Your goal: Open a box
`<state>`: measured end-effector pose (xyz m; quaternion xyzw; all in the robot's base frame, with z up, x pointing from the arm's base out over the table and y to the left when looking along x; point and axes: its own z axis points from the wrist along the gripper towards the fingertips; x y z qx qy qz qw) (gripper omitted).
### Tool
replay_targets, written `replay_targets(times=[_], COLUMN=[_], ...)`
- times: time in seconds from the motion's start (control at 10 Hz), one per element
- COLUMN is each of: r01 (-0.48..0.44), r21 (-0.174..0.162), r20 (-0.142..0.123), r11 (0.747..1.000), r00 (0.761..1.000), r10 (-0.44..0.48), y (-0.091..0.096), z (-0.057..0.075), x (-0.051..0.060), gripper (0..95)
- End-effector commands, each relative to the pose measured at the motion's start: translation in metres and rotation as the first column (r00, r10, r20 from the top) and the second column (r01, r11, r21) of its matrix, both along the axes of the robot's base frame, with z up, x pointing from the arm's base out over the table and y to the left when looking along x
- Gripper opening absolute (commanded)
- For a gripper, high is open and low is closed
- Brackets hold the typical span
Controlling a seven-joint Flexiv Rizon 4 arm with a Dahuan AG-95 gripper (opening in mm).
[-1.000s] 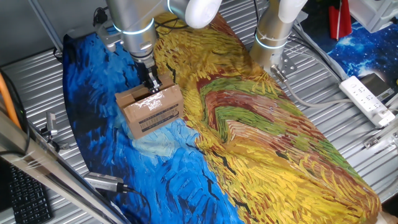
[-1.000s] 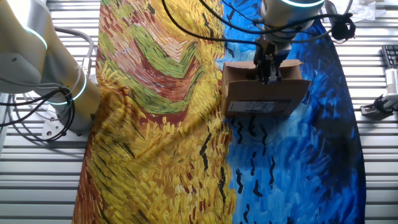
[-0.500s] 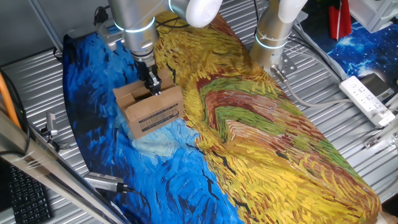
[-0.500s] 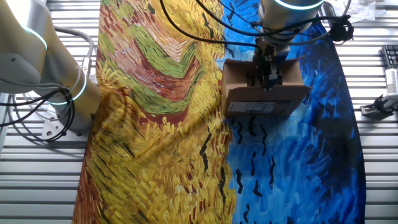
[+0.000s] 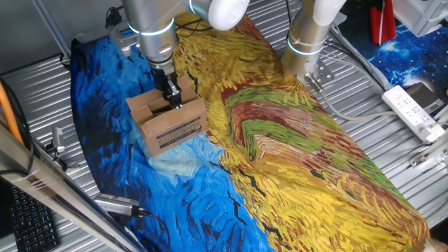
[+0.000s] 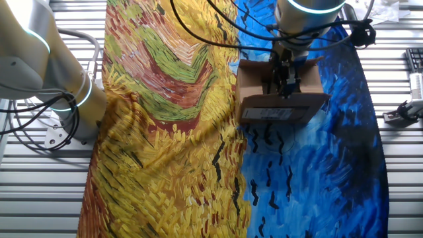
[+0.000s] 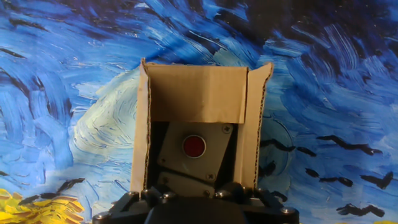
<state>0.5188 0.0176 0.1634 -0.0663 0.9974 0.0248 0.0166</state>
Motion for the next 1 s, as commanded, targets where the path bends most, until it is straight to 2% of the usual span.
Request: replay_targets(times=[0.1,1.0], r01=[-0.004,0.01], r21=[0.002,0.002], r20=[0.001,0.01], r11=[1.0,1.0], r00=[1.0,1.0], r10=[0.004,-0.01], y=[0.001,0.013], z=[0.001,0.002], x=[0.0,0.002], gripper=[76.0,76.0])
